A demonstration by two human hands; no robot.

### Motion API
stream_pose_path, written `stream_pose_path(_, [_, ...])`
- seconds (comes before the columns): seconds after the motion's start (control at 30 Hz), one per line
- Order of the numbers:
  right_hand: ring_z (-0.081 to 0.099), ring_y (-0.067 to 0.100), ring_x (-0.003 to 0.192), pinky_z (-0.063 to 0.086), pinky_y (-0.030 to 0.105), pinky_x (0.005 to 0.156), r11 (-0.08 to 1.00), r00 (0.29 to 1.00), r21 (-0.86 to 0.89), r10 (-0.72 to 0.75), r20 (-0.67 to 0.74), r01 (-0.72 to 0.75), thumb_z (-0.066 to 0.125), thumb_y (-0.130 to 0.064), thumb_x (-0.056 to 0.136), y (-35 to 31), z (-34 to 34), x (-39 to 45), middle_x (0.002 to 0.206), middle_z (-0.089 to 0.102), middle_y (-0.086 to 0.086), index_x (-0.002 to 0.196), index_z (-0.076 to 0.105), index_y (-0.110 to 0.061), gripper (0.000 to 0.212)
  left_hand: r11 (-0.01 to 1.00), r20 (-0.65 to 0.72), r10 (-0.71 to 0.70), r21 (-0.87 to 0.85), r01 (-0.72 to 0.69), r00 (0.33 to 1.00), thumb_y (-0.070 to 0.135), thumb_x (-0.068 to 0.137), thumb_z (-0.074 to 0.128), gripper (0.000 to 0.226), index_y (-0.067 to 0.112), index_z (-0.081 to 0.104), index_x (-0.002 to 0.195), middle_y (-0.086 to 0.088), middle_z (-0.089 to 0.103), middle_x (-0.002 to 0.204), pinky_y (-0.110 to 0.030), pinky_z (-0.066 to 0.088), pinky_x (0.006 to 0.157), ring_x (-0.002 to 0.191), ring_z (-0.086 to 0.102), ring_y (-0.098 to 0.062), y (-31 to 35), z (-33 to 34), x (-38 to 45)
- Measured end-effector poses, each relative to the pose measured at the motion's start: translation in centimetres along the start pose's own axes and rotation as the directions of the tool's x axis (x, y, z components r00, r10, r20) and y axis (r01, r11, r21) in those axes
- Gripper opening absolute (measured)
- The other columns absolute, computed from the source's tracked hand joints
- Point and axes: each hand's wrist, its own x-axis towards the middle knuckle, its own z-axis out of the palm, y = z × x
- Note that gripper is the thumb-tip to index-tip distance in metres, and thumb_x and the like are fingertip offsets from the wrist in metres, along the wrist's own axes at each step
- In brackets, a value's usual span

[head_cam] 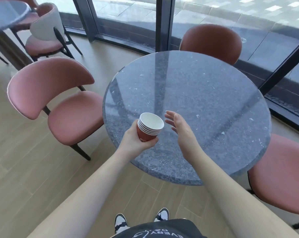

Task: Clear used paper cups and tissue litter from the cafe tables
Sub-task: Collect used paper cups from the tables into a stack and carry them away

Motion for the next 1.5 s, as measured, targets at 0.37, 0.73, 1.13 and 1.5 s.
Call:
stream_pose_path(0.37, [0.06,0.0,0.118,0.04,0.041,0.114,1.0,0.959,-0.013,0.02,0.284,-0.017,0.041,-0.057,0.092,0.1,11.6,-0.2,0.128,0.064,-0.017,0.117,0.064,-0.041,0.038,0.979,-0.29,-0.165,-0.164,0.121,0.943,0.039,0.063,0.093,0.074,0.037,0.058,0.129,0.02,0.071,0.115,-0.005,0.045,0.082,0.099,0.063,0.015,-5.7,-8.5,-6.7])
stream_pose_path(0.73, [0.061,0.001,0.119,0.041,0.043,0.113,0.996,0.84,-0.078,0.007,0.543,0.042,0.045,-0.061,0.092,0.1,25.9,-5.2,0.129,0.064,-0.017,0.123,0.063,-0.036,0.044,0.942,-0.492,-0.313,-0.271,0.198,0.812,0.044,0.062,0.093,0.06,0.048,0.057,0.109,0.023,0.07,0.102,-0.012,0.054,0.065,0.092,0.064,0.011,-12.6,-19.0,-16.5])
stream_pose_path(1.13, [0.06,-0.001,0.12,0.043,0.031,0.108,0.99,0.62,-0.075,-0.013,0.785,0.116,0.044,-0.061,0.093,-2.6,44.6,-12.1,0.127,0.065,-0.018,0.135,0.054,-0.037,0.049,0.909,-0.726,-0.416,-0.357,0.216,0.548,0.023,0.074,0.093,0.049,0.037,0.054,0.1,0.016,0.065,0.099,-0.001,0.045,0.052,0.076,0.061,0.023,-19.9,-33.1,-30.0])
stream_pose_path(1.5, [0.061,-0.001,0.118,0.043,0.032,0.111,0.979,0.263,-0.041,-0.013,0.965,0.2,0.043,-0.049,0.101,-3.6,59.3,-21.0,0.13,0.063,-0.012,0.14,0.05,-0.031,0.044,0.895,-0.88,-0.436,-0.403,0.191,0.186,0.014,0.076,0.091,0.052,0.035,0.053,0.104,0.018,0.064,0.099,0.002,0.043,0.056,0.082,0.059,0.025,-22.6,-37.7,-44.0])
